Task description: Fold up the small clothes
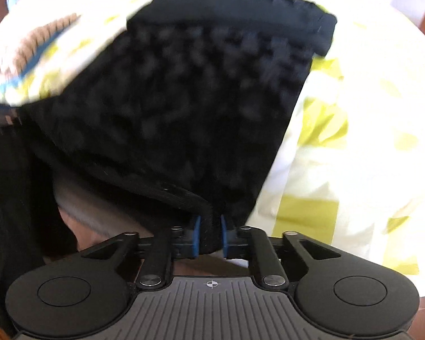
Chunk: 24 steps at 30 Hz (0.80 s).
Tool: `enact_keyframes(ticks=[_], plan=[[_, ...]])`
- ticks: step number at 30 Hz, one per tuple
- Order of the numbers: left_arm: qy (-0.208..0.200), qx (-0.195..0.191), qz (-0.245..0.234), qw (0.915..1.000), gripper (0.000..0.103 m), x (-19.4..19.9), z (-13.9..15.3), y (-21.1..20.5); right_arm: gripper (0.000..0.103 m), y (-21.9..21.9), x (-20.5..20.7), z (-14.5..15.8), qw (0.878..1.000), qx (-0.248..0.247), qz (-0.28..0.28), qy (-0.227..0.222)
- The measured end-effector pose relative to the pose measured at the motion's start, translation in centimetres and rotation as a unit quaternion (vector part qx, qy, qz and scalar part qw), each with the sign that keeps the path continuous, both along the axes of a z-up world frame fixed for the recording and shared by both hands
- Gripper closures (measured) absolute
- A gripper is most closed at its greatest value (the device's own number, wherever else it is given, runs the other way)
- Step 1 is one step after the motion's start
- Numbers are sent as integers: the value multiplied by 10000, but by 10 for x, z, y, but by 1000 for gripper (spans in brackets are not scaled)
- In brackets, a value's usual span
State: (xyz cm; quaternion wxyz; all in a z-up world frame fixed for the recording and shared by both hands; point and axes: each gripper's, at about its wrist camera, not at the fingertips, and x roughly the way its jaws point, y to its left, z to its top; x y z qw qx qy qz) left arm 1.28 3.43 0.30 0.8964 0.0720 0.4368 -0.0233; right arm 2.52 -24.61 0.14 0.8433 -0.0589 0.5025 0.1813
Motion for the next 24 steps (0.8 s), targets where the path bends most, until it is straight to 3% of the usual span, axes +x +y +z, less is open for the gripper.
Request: enact_keyframes(ticks=[6, 8, 12, 13, 14, 16, 17, 20, 24], plan=[[-388, -332, 51, 9987, 73, 57, 46, 11, 94, -21, 34, 68, 9928, 666, -418, -900], [-502, -455, 79, 9977, 73, 94, 58, 18, 101, -30, 62, 87, 9881, 800, -602, -1169], [-608, -563, 69, 9965, 73, 162, 63, 23, 101, -39, 128, 105, 9804, 772, -908, -1570], [-603, -661, 21, 9960, 72, 170, 60, 26, 100, -43, 141, 103, 9799, 807, -971, -1547], [-554, -781, -73, 9954, 72, 175, 54, 29, 90, -47, 149, 98, 9826, 874, -852, -1403], [-307, -1018, -174, 9942, 67, 181, 37, 37, 89, -50, 148, 83, 9879, 1013, -488, -1071], [-147, -1137, -146, 9933, 59, 183, 28, 42, 81, -51, 144, 71, 9894, 1112, -305, -879], [102, -1649, 9, 9863, 57, 182, 13, 55, 53, -57, 124, 33, 9906, 1292, -134, -430], [55, -2052, -17, 9787, 52, 181, 28, 71, 50, -54, 122, 0, 9842, 1743, -303, -47]])
